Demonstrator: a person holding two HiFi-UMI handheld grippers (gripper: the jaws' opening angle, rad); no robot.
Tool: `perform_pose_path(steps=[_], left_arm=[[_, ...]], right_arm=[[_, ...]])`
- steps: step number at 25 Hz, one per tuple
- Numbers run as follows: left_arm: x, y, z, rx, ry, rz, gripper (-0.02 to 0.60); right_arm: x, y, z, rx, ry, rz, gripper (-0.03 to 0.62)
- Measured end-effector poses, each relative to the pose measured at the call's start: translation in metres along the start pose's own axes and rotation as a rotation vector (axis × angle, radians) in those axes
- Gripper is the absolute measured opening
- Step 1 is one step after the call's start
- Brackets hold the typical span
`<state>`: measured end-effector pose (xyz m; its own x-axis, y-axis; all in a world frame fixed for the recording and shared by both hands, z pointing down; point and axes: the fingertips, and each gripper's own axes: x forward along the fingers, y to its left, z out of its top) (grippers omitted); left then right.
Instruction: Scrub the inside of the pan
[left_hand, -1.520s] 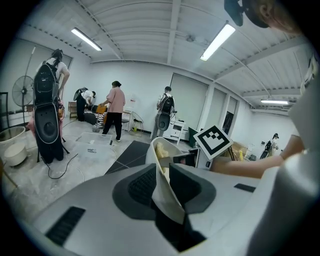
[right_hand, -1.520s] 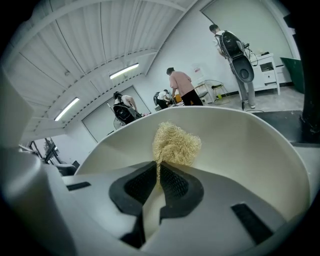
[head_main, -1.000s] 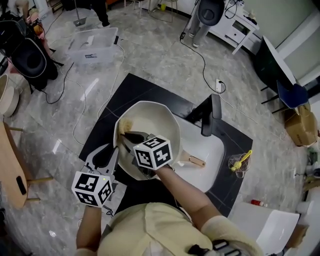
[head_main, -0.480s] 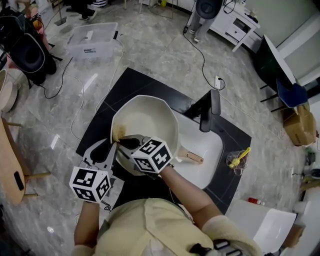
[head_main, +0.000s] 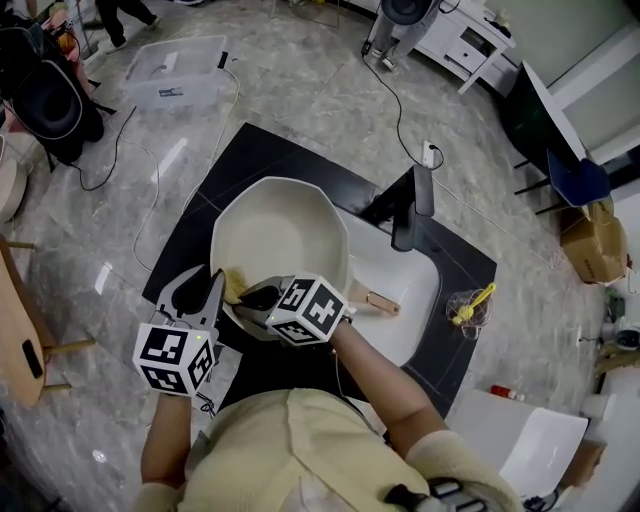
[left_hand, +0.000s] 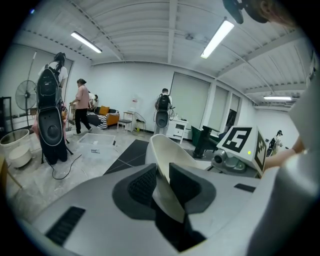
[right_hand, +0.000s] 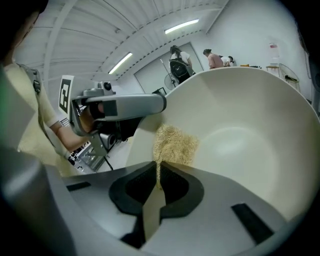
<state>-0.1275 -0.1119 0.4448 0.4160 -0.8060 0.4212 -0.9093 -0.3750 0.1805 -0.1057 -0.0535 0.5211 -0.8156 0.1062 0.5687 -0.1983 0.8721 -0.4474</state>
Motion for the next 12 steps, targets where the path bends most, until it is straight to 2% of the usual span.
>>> perform_pose_path(steps=[8, 12], left_arm=[[0.0, -0.001, 0.0, 0.001, -0.009, -0.002, 0.081], [-0.001, -0.001, -0.001, -0.004, -0.014, -0.009, 0.081]], right_arm=[[-0.009, 0.006, -0.034, 0.024, 0.147, 0.057, 0.032], [-0.016, 0.003, -0.054, 0.035, 0.243, 0.054, 0.032]])
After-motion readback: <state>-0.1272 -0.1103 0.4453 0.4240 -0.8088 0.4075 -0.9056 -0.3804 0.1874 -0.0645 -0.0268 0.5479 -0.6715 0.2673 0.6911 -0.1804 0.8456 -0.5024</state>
